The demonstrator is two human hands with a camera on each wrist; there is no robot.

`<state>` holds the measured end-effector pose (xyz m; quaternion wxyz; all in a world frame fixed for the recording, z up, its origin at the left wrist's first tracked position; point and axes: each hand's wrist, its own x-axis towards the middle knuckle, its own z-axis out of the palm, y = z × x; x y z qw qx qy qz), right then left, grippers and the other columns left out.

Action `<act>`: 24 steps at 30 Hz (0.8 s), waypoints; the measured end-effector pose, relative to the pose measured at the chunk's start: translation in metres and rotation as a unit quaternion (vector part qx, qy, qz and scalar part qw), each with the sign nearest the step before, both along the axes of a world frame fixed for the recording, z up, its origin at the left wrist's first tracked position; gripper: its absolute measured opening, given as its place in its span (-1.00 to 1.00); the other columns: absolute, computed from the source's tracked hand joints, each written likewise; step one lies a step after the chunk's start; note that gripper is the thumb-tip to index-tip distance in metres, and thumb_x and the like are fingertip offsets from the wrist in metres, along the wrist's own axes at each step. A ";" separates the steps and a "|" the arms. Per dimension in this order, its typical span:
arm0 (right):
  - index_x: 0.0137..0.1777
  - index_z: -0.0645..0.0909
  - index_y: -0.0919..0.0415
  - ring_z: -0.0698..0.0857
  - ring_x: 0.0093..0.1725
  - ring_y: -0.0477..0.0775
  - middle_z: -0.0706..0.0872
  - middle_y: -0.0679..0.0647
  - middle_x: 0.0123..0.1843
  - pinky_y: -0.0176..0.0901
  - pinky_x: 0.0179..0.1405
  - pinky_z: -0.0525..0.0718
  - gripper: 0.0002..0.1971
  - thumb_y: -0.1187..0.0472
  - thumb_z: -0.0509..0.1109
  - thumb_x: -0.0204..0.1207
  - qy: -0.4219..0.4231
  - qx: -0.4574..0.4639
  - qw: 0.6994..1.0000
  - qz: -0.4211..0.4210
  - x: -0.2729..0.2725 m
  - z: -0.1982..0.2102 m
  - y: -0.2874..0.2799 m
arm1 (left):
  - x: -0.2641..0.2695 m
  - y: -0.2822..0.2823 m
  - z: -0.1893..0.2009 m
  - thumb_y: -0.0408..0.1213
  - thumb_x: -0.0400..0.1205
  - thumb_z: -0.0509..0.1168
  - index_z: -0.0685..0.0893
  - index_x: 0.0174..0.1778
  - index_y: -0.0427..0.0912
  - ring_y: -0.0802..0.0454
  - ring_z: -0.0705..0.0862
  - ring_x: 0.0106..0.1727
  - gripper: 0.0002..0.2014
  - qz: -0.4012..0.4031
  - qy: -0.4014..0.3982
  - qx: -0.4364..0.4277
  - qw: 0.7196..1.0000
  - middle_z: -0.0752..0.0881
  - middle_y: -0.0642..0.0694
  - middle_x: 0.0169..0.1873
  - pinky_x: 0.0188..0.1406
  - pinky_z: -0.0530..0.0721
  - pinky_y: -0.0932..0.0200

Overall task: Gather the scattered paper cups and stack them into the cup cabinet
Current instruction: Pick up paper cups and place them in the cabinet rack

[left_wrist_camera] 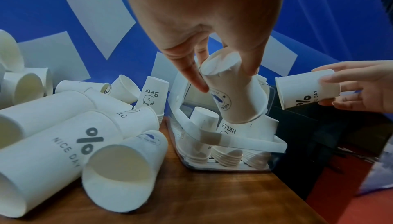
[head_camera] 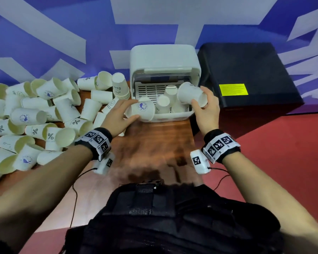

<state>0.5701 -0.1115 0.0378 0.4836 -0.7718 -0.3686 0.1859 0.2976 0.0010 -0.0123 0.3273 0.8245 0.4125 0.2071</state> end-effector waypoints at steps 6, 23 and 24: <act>0.52 0.42 0.00 0.49 0.28 0.00 0.46 0.13 0.36 -0.29 0.28 0.39 -0.48 0.21 0.36 0.55 -0.046 -0.029 0.997 0.049 0.022 -0.001 0.019 | 0.018 0.002 -0.003 0.03 0.56 0.34 0.53 0.42 0.11 -0.05 0.49 0.35 -0.53 0.051 -0.025 0.005 0.998 0.55 -0.12 0.32 0.36 0.52 -0.15; 0.41 0.51 0.10 0.43 0.41 0.20 0.62 0.07 0.33 0.11 0.41 0.38 -0.47 0.01 0.45 0.44 -0.197 -0.085 0.975 0.050 0.014 -0.036 0.074 | 0.036 0.034 0.007 -0.14 0.53 0.49 0.48 0.31 0.26 0.16 0.56 0.16 -0.51 0.070 -0.052 -0.013 0.996 0.58 0.04 0.27 0.05 0.61 0.31; 0.42 0.51 0.11 0.43 0.42 0.22 0.61 0.08 0.33 0.12 0.42 0.37 -0.46 0.01 0.45 0.46 -0.207 -0.085 0.973 0.048 0.012 -0.039 0.076 | 0.034 0.035 0.006 -0.13 0.53 0.49 0.53 0.36 0.15 0.17 0.55 0.17 -0.51 0.068 -0.052 -0.008 0.996 0.58 0.00 0.27 0.10 0.62 0.23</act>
